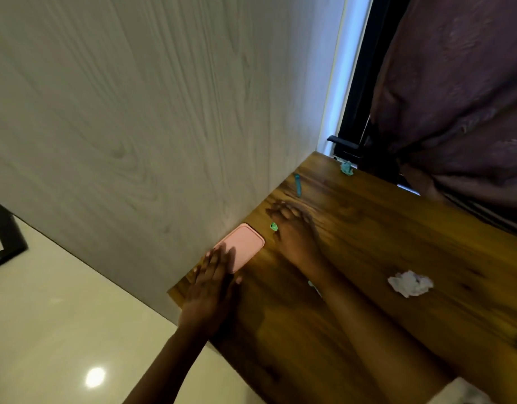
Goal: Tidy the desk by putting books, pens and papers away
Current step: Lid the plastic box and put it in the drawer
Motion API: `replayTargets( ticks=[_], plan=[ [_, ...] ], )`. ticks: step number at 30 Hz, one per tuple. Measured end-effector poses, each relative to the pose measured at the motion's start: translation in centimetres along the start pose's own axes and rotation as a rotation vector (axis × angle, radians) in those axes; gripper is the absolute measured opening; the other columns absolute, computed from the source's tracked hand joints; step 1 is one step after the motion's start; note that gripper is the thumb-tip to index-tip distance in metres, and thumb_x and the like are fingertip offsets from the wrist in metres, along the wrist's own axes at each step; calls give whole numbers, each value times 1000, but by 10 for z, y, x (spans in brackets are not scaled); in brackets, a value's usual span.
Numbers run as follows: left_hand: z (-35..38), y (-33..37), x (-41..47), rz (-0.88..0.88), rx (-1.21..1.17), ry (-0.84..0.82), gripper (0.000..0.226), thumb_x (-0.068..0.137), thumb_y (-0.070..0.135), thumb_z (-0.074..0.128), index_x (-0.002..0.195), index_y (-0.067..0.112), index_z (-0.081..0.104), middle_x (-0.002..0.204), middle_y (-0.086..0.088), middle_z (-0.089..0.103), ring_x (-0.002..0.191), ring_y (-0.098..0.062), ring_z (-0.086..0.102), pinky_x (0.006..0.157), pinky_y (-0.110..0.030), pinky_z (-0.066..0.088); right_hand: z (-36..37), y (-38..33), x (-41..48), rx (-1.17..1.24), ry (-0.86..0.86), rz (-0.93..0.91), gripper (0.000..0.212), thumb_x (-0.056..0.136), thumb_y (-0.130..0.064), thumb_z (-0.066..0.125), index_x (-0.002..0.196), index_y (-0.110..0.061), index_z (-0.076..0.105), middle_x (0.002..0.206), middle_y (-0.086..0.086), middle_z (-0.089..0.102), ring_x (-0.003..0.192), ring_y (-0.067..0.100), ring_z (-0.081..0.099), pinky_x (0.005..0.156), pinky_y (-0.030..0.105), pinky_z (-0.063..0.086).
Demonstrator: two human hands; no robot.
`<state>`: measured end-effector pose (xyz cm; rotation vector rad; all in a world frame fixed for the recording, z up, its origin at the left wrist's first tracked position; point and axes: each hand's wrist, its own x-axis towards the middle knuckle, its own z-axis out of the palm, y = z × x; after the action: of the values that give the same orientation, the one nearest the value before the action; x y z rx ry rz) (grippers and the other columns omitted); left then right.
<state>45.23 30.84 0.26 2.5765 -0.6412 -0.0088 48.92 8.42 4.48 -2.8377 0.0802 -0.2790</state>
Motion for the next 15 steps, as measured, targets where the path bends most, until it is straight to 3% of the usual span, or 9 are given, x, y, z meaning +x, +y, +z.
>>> replayTargets(
  ticks=[3, 6, 8, 11, 13, 15],
  plan=[
    [-17, 16, 2, -194, -396, 5, 72, 88, 63, 28, 148, 29, 8, 155, 9, 14, 145, -16, 15, 115, -24, 8, -6, -30, -1, 156, 74, 46, 46, 90, -2, 47, 134, -14, 49, 139, 6, 50, 130, 23, 42, 109, 28, 28],
    [-27, 35, 12, -400, -645, -81, 61, 97, 42, 42, 150, 30, 13, 154, 2, 28, 139, -27, 31, 114, -40, 26, 4, -54, -4, 229, -145, 175, 42, 91, -2, 46, 132, -10, 50, 136, 10, 52, 124, 26, 49, 104, 30, 36],
    [-32, 39, 17, -436, -820, -62, 53, 98, 29, 46, 146, 29, 24, 147, -2, 36, 134, -26, 37, 106, -38, 33, 12, -68, -10, 303, -186, 271, 39, 92, -8, 48, 131, -9, 50, 135, 11, 52, 122, 27, 50, 103, 30, 37],
    [-42, 30, 19, -467, -1073, -2, 36, 97, 6, 44, 129, 23, 42, 141, -10, 45, 125, -23, 46, 95, -27, 41, 12, -86, -26, 467, -118, 432, 40, 94, -9, 44, 134, -11, 49, 138, 11, 49, 125, 27, 47, 104, 31, 36],
    [-48, 24, 13, -420, -1163, 40, 46, 96, 3, 42, 141, 11, 34, 146, -12, 39, 133, -24, 40, 102, -25, 38, 5, -95, -46, 528, -7, 608, 37, 96, -10, 43, 132, -14, 50, 137, 9, 51, 124, 26, 49, 102, 33, 39],
    [-60, 27, 2, -386, -1279, 125, 52, 94, 0, 46, 143, 12, 35, 144, -8, 43, 131, -23, 43, 107, -34, 38, -2, -98, -70, 665, 124, 732, 32, 95, -13, 47, 127, -15, 54, 132, 6, 55, 121, 23, 51, 100, 31, 40]
  ],
)
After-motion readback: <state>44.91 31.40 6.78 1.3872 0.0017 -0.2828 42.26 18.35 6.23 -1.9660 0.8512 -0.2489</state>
